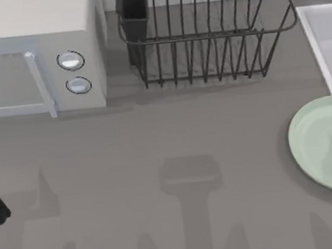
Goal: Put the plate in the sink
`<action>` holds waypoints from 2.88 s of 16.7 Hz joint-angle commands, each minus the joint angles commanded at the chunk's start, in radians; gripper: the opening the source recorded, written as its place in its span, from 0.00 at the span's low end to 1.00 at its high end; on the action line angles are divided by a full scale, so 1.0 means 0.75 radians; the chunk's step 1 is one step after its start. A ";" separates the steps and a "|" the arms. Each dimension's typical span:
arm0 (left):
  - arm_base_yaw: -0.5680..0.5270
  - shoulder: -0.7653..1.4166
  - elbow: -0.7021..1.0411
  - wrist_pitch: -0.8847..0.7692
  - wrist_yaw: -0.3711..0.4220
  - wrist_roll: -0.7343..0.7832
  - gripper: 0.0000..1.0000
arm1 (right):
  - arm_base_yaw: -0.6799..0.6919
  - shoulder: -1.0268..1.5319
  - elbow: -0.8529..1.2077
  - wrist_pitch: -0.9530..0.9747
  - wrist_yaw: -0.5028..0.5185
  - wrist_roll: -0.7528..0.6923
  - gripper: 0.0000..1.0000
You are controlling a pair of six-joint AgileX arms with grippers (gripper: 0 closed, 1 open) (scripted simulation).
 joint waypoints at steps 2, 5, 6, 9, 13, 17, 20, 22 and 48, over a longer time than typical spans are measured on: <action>0.000 0.000 0.000 0.000 0.000 0.000 1.00 | 0.039 0.205 0.164 -0.127 0.000 0.040 1.00; 0.000 0.000 0.000 0.000 0.000 0.000 1.00 | 0.105 0.579 0.451 -0.346 0.000 0.110 1.00; 0.000 0.000 0.000 0.000 0.000 0.000 1.00 | 0.129 0.714 0.553 -0.424 0.000 0.134 1.00; 0.000 0.000 0.000 0.000 0.000 0.000 1.00 | 0.200 1.133 0.863 -0.661 0.001 0.210 1.00; 0.000 0.000 0.000 0.000 0.000 0.000 1.00 | 0.289 1.660 1.246 -0.951 0.001 0.302 1.00; 0.000 0.000 0.000 0.000 0.000 0.000 1.00 | 0.355 2.059 1.533 -1.170 0.001 0.371 1.00; 0.000 0.000 0.000 0.000 0.000 0.000 1.00 | 0.384 2.220 1.654 -1.264 0.001 0.401 1.00; 0.000 0.000 0.000 0.000 0.000 0.000 1.00 | 0.390 2.255 1.682 -1.285 0.001 0.408 1.00; 0.000 0.000 0.000 0.000 0.000 0.000 1.00 | 0.393 2.456 1.389 -0.791 0.002 0.414 0.47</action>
